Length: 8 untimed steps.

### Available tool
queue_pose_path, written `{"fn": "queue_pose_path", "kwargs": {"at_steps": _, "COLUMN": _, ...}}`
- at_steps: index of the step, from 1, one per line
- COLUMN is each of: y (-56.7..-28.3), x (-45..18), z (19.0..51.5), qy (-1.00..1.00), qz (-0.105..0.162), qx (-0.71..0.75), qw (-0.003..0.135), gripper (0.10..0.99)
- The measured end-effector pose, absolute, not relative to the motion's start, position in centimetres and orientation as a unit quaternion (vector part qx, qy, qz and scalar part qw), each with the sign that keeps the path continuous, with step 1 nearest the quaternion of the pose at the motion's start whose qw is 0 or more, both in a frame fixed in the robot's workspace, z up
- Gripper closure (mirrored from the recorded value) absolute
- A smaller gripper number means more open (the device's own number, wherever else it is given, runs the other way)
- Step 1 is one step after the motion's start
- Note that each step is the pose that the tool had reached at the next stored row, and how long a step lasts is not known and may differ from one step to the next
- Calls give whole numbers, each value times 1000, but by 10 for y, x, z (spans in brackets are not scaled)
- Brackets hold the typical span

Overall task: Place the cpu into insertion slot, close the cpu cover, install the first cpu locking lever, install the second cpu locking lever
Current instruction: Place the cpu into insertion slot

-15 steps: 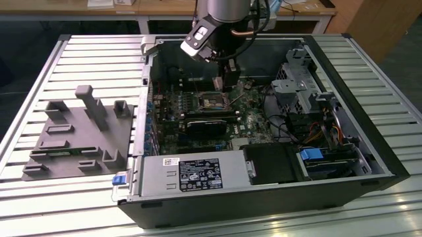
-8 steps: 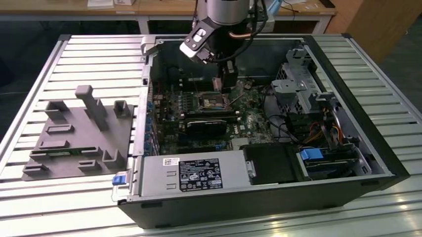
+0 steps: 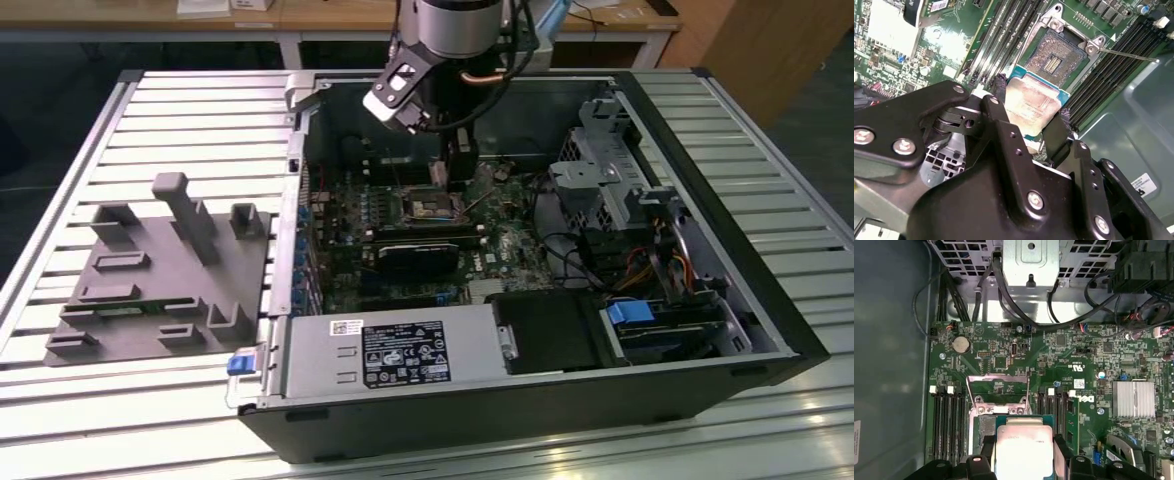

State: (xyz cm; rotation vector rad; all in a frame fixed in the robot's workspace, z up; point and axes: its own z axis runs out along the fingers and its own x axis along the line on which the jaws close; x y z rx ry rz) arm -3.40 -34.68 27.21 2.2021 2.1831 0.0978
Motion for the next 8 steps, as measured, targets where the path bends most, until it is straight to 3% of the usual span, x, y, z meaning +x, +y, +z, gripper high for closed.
{"fn": "queue_pose_path", "kwargs": {"at_steps": 8, "y": -346, "x": -34, "z": 263, "qy": 696, "qz": 31, "qx": 717, "qw": 20, "gripper": 549}}
